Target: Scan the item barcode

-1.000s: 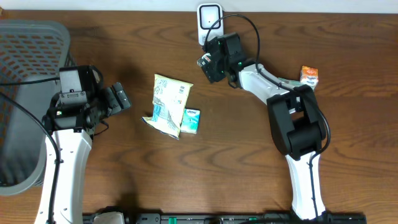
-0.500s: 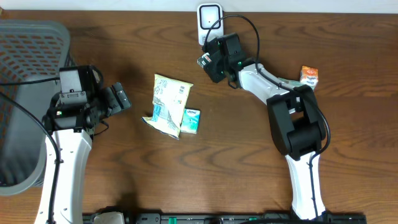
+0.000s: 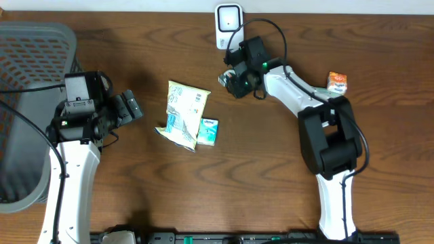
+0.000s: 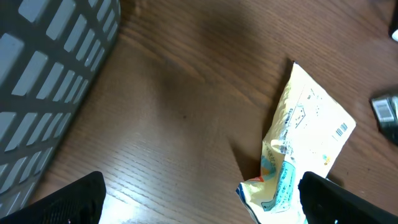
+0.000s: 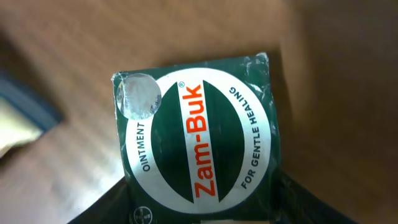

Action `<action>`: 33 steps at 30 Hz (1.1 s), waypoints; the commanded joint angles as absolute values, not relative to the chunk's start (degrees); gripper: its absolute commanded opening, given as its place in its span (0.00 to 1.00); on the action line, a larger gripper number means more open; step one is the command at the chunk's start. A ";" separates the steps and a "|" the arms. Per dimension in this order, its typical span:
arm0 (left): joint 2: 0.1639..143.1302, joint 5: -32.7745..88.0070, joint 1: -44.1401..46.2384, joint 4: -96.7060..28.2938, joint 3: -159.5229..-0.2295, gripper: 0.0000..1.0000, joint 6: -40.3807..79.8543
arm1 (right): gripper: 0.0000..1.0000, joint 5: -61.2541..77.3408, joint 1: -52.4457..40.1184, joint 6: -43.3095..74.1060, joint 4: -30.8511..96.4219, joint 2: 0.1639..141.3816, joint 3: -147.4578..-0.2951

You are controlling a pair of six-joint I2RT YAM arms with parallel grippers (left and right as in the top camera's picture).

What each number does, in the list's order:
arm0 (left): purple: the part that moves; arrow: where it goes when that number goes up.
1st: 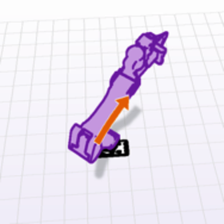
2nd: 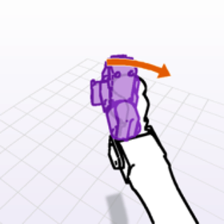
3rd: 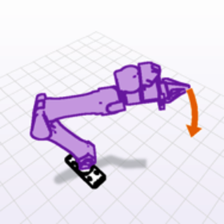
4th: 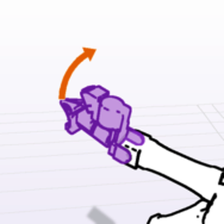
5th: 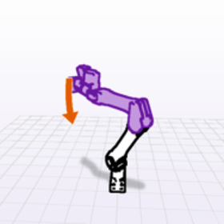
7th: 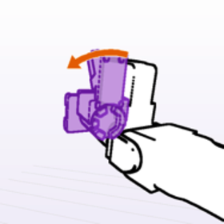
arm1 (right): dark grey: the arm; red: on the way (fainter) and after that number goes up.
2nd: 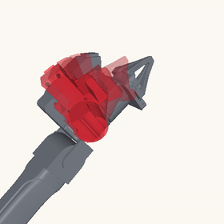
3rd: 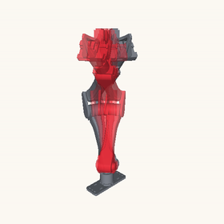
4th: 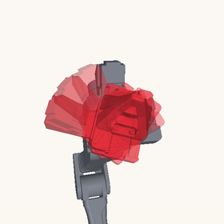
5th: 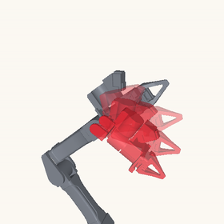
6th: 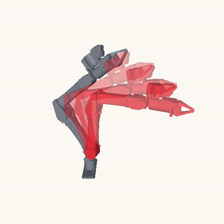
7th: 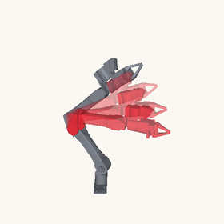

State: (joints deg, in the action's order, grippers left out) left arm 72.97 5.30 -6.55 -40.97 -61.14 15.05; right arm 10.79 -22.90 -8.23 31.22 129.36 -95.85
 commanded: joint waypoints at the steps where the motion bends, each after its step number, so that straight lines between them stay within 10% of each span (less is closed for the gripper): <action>1: 73.10 5.39 -6.74 -41.10 -61.19 0.98 15.14 | 0.53 12.62 -22.92 -7.11 36.27 124.16 -95.48; 19: 73.10 5.39 -6.74 -41.10 -61.19 0.98 15.14 | 0.61 10.28 -23.42 -17.67 51.03 117.51 -95.44; 33: 73.10 5.39 -6.74 -41.10 -61.19 0.98 15.14 | 0.84 9.54 -24.27 -17.04 51.55 119.46 -97.41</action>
State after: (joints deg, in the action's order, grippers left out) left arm 72.97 5.30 -6.55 -40.95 -61.14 15.05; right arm 9.93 -23.22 -14.39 51.42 120.27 -95.53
